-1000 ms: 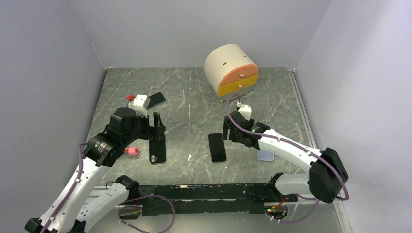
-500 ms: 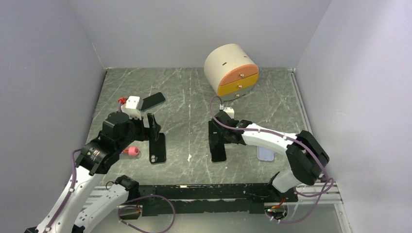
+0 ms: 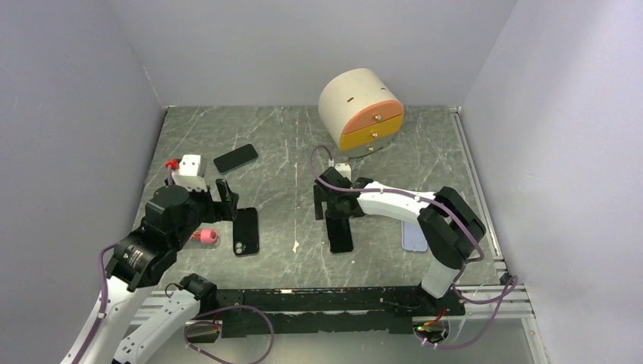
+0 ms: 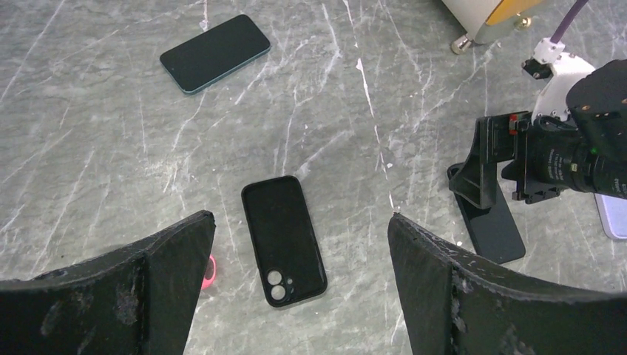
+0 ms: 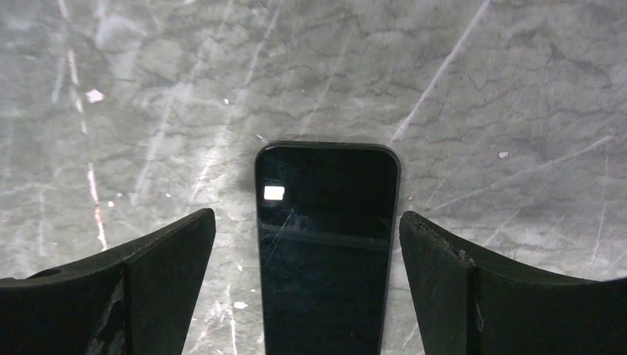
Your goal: Put the phone into the phone case
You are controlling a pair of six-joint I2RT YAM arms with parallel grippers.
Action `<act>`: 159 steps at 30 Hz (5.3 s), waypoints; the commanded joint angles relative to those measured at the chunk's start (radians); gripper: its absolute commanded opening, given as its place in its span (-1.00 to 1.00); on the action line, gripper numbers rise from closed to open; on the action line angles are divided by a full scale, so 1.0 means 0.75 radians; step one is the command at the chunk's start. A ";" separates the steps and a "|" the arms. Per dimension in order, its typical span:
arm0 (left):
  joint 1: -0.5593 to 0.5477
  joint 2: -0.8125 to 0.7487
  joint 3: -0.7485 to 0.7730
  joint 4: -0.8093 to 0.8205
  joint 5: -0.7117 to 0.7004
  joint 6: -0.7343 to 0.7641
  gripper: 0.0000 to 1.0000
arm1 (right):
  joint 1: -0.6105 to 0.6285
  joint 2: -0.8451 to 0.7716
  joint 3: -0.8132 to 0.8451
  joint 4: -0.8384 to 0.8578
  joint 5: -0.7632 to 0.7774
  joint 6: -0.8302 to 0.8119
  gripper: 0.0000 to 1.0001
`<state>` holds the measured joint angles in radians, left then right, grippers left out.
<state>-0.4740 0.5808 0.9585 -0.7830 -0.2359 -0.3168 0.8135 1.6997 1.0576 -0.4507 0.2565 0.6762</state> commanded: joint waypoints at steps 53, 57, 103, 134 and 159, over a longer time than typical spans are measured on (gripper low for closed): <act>-0.004 -0.020 0.008 0.007 -0.040 -0.004 0.84 | -0.641 -0.287 -0.342 -0.104 0.153 0.008 -0.09; -0.003 -0.020 0.009 0.007 -0.040 -0.005 0.83 | -0.654 -0.261 -0.337 -0.090 0.152 -0.014 -0.09; -0.004 -0.030 0.029 -0.036 -0.150 -0.032 0.88 | 0.066 0.221 0.320 0.217 -0.407 0.339 -1.00; -0.003 -0.038 0.021 -0.029 -0.129 -0.034 0.87 | 0.097 -0.140 -0.129 0.108 -0.195 0.355 -1.00; -0.004 0.011 0.022 -0.015 -0.103 -0.029 0.83 | 0.134 -0.208 -0.291 -0.157 -0.010 0.477 -1.00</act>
<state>-0.4740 0.5655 0.9581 -0.8288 -0.3283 -0.3347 0.9134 1.6047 0.8696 -0.4522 0.1547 1.0130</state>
